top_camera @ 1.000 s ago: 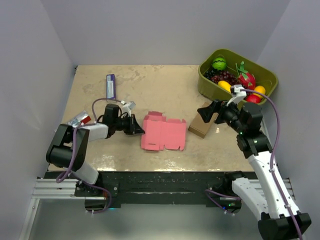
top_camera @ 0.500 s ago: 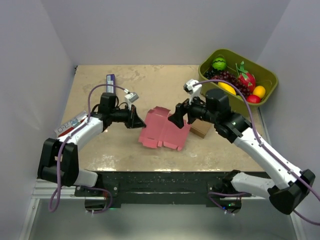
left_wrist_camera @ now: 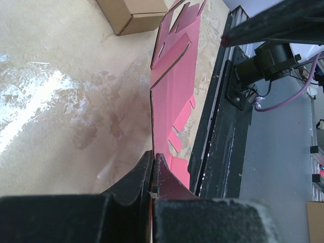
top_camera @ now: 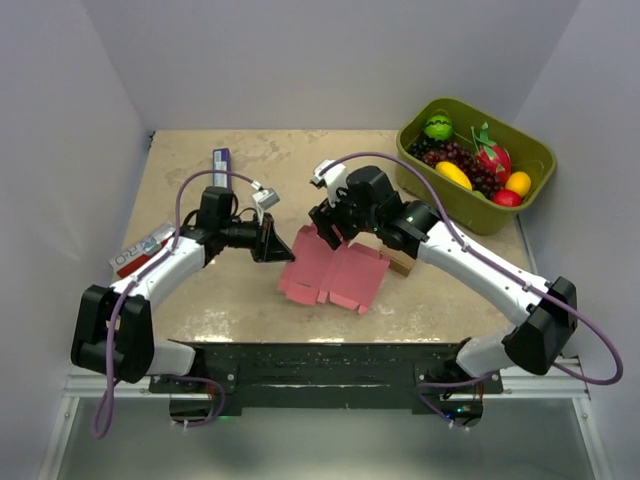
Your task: Fold the paper box
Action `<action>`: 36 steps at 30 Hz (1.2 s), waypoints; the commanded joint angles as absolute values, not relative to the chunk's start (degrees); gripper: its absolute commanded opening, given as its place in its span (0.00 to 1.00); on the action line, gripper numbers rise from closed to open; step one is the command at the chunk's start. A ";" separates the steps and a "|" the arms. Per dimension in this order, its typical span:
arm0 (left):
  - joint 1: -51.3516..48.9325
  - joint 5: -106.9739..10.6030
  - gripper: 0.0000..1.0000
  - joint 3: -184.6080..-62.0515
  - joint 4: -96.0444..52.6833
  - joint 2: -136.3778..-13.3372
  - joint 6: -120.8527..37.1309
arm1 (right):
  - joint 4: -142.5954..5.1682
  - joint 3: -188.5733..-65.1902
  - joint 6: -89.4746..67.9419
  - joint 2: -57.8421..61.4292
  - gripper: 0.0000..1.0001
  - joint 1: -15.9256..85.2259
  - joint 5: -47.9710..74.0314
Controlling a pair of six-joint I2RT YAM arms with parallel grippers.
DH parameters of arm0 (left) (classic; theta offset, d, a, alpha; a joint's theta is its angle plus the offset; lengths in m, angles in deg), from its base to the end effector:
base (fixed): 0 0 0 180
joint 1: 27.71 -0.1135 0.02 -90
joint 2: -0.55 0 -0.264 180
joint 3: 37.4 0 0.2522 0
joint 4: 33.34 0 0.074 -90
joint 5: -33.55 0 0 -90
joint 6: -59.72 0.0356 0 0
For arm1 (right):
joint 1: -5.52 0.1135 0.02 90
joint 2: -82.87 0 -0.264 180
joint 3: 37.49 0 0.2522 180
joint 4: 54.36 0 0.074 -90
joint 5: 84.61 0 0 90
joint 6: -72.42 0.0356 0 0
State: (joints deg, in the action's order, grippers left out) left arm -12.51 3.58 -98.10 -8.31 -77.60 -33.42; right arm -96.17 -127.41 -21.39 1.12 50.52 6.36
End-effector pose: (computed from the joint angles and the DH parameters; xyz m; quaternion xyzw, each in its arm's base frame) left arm 0.2564 -0.1016 0.2343 0.2837 0.7669 -0.5076 0.2715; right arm 0.2280 0.2288 0.3499 -0.3678 0.8010 0.1731 0.4394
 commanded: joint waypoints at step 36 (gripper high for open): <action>-11.54 -28.30 0.83 -96.43 -12.01 -57.03 -31.95 | -82.10 -110.32 -12.32 12.73 0.00 52.54 -5.24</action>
